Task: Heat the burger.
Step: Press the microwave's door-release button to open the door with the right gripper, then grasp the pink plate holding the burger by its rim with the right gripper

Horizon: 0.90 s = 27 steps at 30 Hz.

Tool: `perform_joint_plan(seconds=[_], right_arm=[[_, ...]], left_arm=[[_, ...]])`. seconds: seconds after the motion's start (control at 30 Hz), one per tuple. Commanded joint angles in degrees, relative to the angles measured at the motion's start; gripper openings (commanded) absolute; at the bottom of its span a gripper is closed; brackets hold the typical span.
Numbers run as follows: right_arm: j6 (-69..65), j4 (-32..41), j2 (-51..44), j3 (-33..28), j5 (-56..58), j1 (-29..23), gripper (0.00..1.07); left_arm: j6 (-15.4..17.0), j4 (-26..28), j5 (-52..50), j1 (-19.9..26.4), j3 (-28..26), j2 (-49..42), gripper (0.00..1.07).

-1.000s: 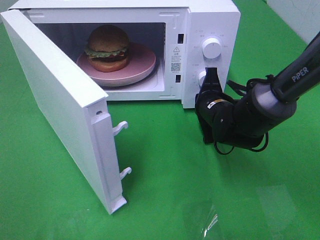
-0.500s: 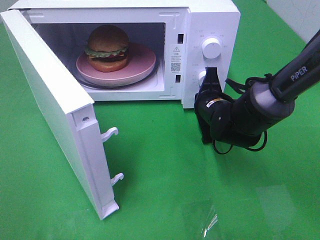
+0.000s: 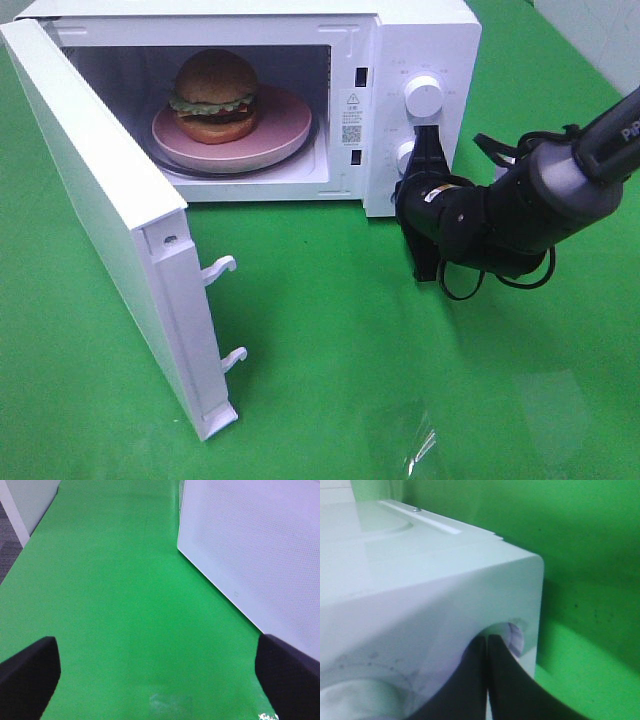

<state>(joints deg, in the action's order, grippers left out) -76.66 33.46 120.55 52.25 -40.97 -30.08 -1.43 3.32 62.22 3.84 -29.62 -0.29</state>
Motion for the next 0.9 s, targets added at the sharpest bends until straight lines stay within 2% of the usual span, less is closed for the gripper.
perform_joint_plan(seconds=[0.03, 0.23, 0.3, 0.47, 0.67, 0.77, 0.9], right_arm=[[3.95, -4.58, -4.01, -1.89, 1.83, -0.17, 0.0], [8.77, -5.67, -6.42, -4.87, 8.19, -0.17, 0.0], [16.21, -6.76, -9.34, -6.53, 11.63, -0.11, 0.0], [21.83, -7.96, -11.69, -6.76, 14.9, 0.06, 0.0], [34.32, -12.83, -17.19, -6.76, 26.53, 0.06, 0.01], [35.58, -13.46, -17.7, -6.76, 27.73, 0.06, 0.01], [44.46, -16.39, -20.51, -5.61, 38.56, 0.06, 0.01]], left_arm=[[0.06, 0.29, -0.86, -0.29, 0.0, -0.92, 0.98], [0.06, 0.29, -0.86, -0.29, 0.0, -0.92, 0.98], [0.06, 0.29, -0.86, -0.29, 0.0, -0.92, 0.98], [0.06, 0.29, -0.86, -0.29, 0.0, -0.92, 0.98], [0.06, 0.29, -0.86, -0.29, 0.0, -0.92, 0.98], [0.06, 0.29, -0.86, -0.29, 0.0, -0.92, 0.98], [0.06, 0.29, -0.86, -0.29, 0.0, -0.92, 0.98]])
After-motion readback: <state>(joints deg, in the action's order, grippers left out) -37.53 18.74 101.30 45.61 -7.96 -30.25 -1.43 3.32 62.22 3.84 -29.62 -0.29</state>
